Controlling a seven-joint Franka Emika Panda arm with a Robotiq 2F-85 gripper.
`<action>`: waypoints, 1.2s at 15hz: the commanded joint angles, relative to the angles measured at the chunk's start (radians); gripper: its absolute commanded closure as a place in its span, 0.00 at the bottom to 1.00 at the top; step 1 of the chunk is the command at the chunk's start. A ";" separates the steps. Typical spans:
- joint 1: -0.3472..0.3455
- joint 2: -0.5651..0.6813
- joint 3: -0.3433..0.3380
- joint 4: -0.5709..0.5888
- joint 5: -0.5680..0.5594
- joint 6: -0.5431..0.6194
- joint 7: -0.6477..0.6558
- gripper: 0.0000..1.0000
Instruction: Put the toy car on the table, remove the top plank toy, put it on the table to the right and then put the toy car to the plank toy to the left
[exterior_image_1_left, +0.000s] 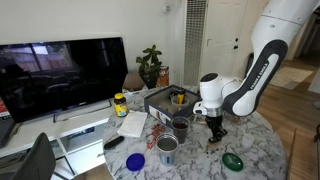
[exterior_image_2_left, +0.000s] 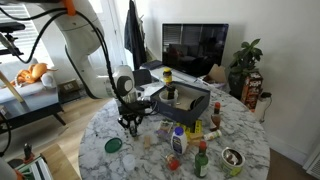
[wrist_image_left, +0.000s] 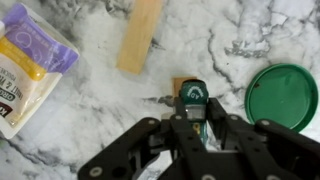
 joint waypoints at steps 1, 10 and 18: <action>0.030 -0.006 -0.027 -0.021 -0.022 0.027 0.038 0.93; 0.047 0.004 -0.042 -0.014 -0.035 0.029 0.058 0.93; 0.048 0.012 -0.044 -0.011 -0.034 0.039 0.068 0.93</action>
